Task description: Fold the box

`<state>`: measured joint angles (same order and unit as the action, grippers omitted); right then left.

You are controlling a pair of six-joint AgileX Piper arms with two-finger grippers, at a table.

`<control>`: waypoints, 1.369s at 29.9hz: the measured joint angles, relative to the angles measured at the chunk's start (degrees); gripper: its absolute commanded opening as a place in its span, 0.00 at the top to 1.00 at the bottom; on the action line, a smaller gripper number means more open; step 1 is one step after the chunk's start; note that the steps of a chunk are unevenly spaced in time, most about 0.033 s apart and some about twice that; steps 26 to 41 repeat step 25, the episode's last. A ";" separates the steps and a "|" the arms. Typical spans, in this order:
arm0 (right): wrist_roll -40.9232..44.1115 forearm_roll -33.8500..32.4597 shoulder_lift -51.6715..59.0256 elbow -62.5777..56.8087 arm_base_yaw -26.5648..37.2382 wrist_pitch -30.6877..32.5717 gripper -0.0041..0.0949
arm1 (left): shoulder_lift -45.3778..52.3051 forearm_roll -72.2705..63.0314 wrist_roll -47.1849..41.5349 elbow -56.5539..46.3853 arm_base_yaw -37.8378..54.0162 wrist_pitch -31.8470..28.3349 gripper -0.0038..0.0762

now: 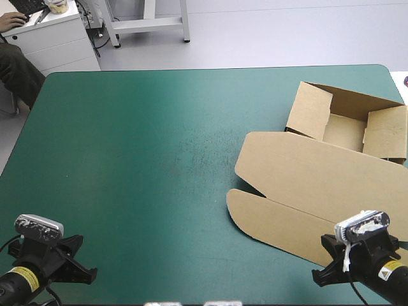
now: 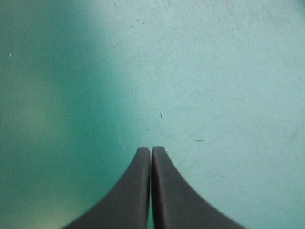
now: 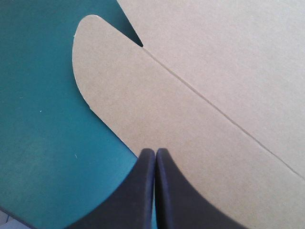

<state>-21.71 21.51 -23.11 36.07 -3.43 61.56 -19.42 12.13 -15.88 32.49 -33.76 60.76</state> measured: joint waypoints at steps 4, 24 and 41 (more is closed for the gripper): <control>-0.49 0.00 4.69 -3.85 0.00 -0.92 0.97 | 2.52 0.00 0.25 0.00 0.00 -0.01 0.96; -0.67 -0.13 6.77 -7.56 0.00 -1.33 0.97 | 3.24 1.56 0.60 -4.02 0.00 1.25 0.96; -0.67 -0.13 6.77 -7.56 0.00 -1.33 0.97 | 3.24 1.85 0.60 -4.02 0.00 1.52 0.96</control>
